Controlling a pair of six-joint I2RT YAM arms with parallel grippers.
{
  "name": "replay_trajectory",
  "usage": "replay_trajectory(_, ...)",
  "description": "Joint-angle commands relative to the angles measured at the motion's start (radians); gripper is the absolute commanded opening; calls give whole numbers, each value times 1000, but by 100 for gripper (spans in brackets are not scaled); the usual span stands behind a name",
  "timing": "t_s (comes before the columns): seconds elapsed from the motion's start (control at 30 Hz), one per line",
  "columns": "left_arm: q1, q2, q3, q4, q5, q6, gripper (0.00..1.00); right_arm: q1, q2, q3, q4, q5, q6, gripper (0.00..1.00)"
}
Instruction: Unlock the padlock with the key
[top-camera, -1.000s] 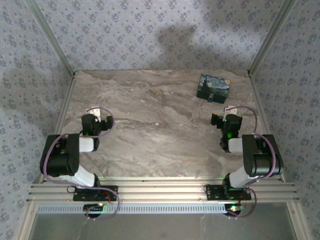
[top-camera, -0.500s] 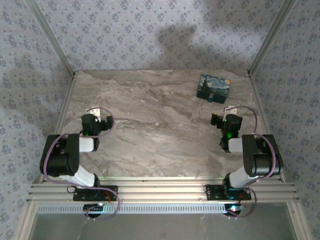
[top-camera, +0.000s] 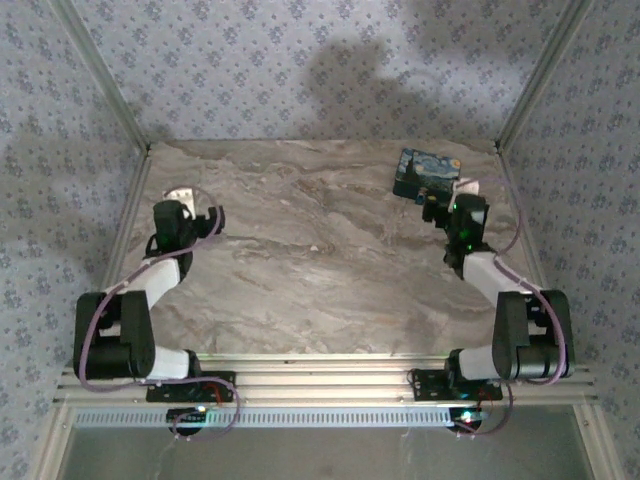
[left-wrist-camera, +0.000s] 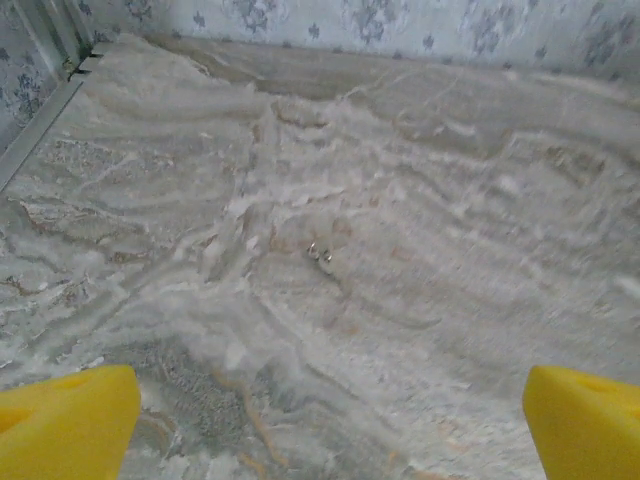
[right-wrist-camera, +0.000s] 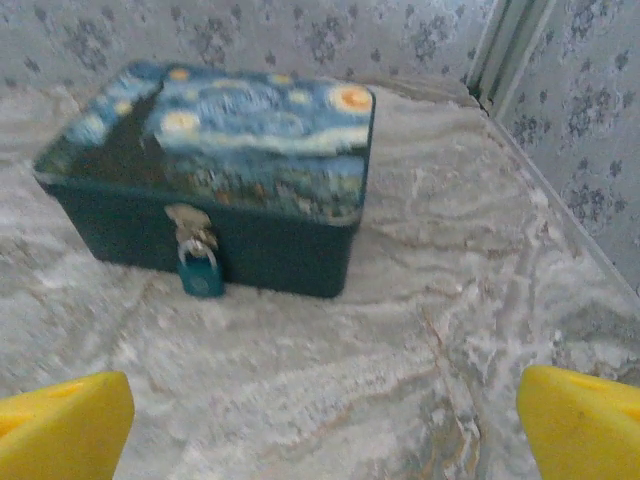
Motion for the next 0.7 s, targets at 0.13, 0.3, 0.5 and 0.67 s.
replay_trajectory(0.13, -34, -13, 148, -356, 179, -229, 98, 36, 310, 592, -571, 16, 150, 98)
replay_trajectory(0.3, -125, 7, 160, -376, 257, -277, 98, 58, 598, 974, -759, -29, 178, 93)
replay_trajectory(0.5, -235, 25, 162, -405, 361, -301, 96, 53, 826, 1204, -845, -147, 221, 85)
replay_trajectory(0.67, -264, 20, 164, -477, 356, -271, 95, 52, 930, 1279, -887, -304, 258, 75)
